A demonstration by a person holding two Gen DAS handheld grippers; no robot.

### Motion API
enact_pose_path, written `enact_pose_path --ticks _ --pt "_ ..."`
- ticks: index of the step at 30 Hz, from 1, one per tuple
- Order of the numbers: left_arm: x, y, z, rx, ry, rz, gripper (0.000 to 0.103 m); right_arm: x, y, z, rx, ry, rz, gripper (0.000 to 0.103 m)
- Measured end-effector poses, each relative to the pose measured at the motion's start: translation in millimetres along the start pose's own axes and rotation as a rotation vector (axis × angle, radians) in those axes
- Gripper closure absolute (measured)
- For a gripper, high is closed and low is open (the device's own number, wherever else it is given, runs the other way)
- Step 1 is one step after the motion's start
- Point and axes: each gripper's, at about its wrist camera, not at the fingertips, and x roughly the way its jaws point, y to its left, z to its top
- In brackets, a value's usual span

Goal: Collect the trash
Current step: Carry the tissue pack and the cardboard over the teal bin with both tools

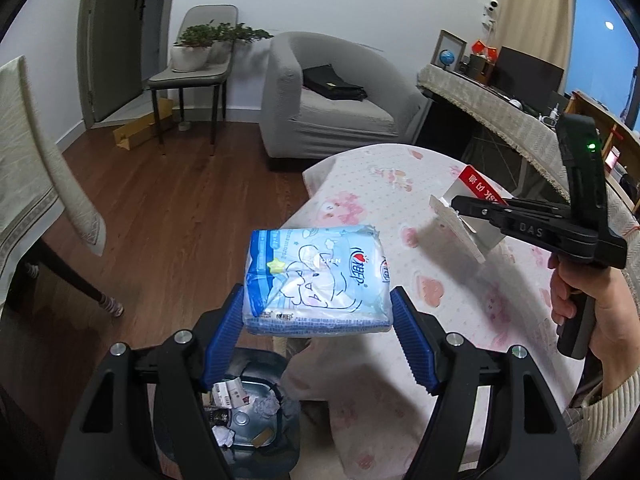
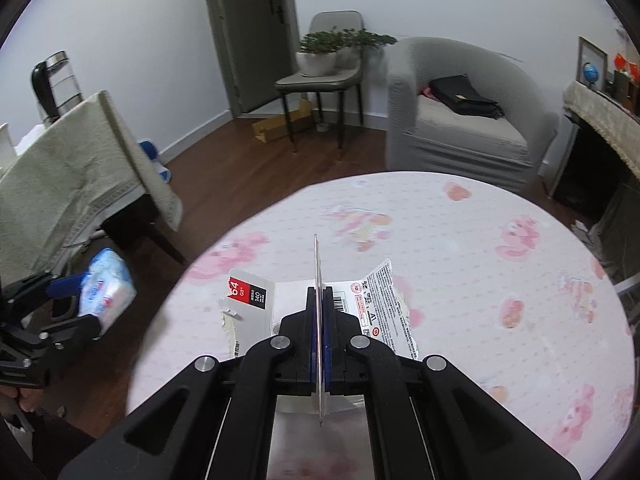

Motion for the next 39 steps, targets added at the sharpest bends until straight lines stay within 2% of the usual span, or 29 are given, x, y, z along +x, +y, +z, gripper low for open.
enact_pose_path --ticks 8,15,20,23,33,37,39 --pt "-12.3 23.3 -19.7 0.001 0.001 0.071 0.029 0.4 44.8 -1.8 -0.050 -0.003 0.059 0.101" --pt "-7.0 53.2 -44.4 -0.002 0.046 0.102 0.029 10.0 80.2 1.1 -0.066 -0.001 0.113 0.101" --pt "4.6 77.4 -63.0 0.011 0.102 0.123 0.029 25.9 114.2 5.8 -0.089 0.007 0.155 0.101" --pt "9.7 97.3 -70.9 -0.030 0.132 0.115 0.029 37.5 130.2 7.4 -0.102 0.020 0.173 0.101" --pt "37.2 122.8 -101.1 -0.041 0.251 0.110 0.029 65.3 169.7 9.0 -0.127 0.058 0.208 0.101" --pt "47.2 123.9 -113.3 -0.027 0.296 0.104 0.019 71.9 183.5 8.5 -0.144 0.069 0.219 0.101" --pt "49.4 123.7 -117.2 0.008 0.310 0.118 0.018 75.2 189.8 8.1 -0.155 0.073 0.220 0.101"
